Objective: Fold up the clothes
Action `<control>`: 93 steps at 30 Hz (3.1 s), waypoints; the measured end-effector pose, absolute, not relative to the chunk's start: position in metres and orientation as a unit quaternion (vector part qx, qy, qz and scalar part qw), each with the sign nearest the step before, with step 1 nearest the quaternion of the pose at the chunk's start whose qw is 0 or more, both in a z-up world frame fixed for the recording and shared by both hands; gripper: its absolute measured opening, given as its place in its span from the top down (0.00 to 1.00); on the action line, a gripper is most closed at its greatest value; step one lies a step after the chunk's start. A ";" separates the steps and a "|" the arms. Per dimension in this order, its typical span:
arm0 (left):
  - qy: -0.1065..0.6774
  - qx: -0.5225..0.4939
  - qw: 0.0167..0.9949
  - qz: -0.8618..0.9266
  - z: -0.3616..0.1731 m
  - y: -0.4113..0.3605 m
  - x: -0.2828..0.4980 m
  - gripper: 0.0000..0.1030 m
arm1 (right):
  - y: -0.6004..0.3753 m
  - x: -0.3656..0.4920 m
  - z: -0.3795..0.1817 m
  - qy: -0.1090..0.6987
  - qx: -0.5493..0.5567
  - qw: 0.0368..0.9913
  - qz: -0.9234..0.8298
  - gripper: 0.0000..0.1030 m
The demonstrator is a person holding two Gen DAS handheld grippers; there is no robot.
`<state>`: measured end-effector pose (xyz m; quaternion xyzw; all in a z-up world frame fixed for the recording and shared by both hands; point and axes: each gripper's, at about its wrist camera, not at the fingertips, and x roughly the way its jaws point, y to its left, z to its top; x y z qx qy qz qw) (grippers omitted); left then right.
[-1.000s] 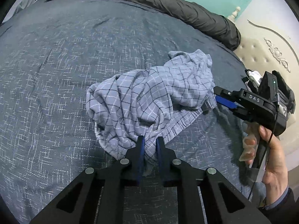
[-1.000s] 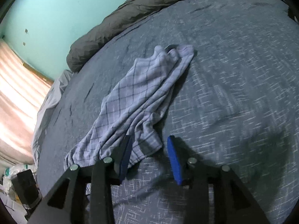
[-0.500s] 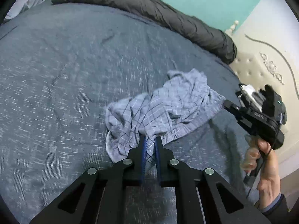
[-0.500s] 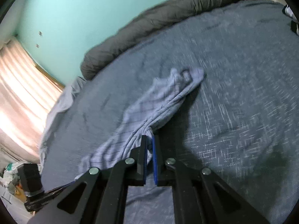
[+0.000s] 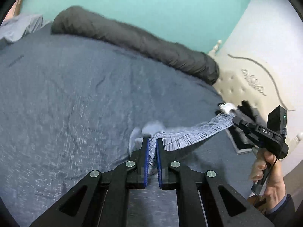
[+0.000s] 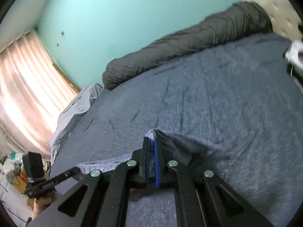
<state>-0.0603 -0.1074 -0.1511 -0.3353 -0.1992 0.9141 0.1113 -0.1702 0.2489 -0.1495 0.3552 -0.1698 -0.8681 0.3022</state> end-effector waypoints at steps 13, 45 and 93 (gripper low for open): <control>-0.136 -0.291 0.133 0.938 -0.036 -0.092 -0.011 0.93 | 0.273 -0.108 -0.066 -0.134 0.339 0.324 -0.873 0.96; -0.172 -0.469 0.052 0.865 -0.230 -0.121 -0.114 0.93 | 0.196 -0.218 -0.237 -0.097 0.509 0.240 -0.821 0.88; -0.214 -0.473 0.089 0.850 -0.234 -0.096 -0.099 0.90 | 0.213 -0.168 -0.231 -0.010 0.536 0.245 -0.808 0.98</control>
